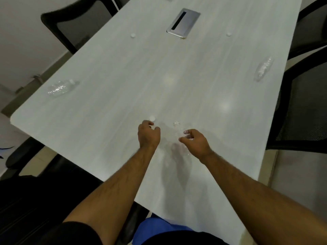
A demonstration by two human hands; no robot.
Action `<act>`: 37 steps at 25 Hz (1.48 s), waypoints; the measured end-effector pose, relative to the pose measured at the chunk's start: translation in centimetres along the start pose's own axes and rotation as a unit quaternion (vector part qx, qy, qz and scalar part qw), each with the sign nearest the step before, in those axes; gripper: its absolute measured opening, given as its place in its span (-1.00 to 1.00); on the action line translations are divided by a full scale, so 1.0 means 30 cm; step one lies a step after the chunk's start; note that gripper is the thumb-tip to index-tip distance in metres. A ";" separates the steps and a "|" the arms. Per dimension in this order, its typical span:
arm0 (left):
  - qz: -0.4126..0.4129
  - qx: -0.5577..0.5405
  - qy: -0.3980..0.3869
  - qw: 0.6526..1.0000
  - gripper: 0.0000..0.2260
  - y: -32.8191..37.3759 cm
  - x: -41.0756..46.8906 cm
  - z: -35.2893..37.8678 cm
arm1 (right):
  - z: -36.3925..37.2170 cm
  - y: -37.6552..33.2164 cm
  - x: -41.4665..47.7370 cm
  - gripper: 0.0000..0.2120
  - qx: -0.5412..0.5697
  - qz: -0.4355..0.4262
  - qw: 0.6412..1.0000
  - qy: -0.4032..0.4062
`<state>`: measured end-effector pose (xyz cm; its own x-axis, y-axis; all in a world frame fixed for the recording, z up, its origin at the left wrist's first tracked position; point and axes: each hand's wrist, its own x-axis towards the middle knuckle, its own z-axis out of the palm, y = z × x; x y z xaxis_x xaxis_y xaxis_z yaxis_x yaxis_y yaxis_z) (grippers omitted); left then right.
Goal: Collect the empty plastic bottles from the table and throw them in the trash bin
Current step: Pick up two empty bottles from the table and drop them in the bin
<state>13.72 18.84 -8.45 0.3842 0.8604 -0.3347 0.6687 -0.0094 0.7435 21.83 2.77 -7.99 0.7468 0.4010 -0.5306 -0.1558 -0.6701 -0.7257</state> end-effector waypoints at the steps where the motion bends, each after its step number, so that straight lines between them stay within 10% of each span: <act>1: 0.007 0.004 0.016 1.000 -0.69 0.003 0.049 0.007 | 0.001 -0.014 0.032 -0.65 0.027 0.007 0.999 -0.017; 5: 0.015 0.105 -0.021 0.994 -0.49 -0.002 0.198 0.057 | -0.003 -0.058 0.099 -0.66 0.102 0.034 0.993 -0.047; 11: 0.106 0.252 -0.056 0.960 -0.72 -0.033 0.212 0.104 | 0.007 -0.043 0.086 -0.67 0.106 0.034 0.992 -0.063; 14: -0.008 -0.002 -0.071 0.997 -0.79 -0.018 0.155 0.071 | -0.004 -0.036 0.022 -0.70 0.161 0.039 0.982 -0.090; 18: -0.132 -0.326 -0.127 0.928 -0.89 -0.001 -0.091 -0.039 | -0.042 -0.017 -0.141 -0.69 0.147 0.013 0.975 -0.166; 37: -0.061 -0.458 0.101 0.881 -0.85 -0.559 -1.488 -0.589 | 0.202 0.451 -1.293 -0.63 -0.070 -0.279 0.917 -0.278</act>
<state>-25.89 -10.39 4.26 0.1618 0.9003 -0.4041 -0.1317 0.4255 0.8953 -13.16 -18.05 0.12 0.2350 0.9356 -0.2636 0.2629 -0.3223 -0.9094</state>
